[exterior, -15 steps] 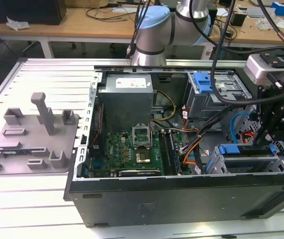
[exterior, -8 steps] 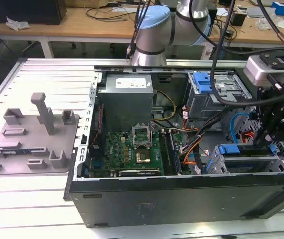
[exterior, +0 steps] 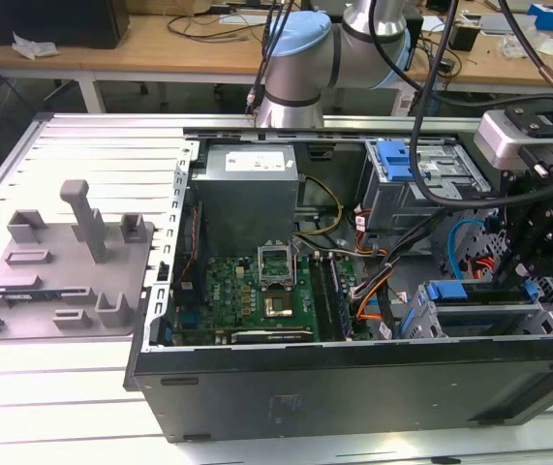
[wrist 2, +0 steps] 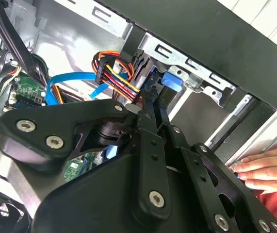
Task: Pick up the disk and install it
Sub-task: 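Insert the first disk wire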
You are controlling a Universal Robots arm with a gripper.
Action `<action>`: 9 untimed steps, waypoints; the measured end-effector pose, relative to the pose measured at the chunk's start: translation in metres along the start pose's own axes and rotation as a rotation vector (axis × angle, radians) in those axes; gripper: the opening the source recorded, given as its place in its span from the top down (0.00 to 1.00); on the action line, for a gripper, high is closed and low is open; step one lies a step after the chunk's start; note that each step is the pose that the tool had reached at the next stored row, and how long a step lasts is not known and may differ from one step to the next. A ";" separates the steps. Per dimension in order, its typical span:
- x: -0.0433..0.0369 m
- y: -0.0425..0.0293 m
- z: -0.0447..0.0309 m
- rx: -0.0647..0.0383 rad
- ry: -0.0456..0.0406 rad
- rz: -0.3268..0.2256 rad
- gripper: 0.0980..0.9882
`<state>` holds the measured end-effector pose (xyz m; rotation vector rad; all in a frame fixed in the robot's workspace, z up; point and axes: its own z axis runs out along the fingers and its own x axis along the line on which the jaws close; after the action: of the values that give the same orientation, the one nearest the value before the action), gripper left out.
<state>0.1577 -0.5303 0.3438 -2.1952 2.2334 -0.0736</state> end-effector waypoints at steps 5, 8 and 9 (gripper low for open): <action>-0.0001 0.0000 0.0025 0.000 0.0002 0.000 0.92; -0.0001 0.0000 0.0038 0.000 0.0002 0.000 0.92; -0.0001 0.0000 0.0041 0.000 0.0002 0.000 0.92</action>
<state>0.1579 -0.5303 0.3397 -2.1953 2.2335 -0.0738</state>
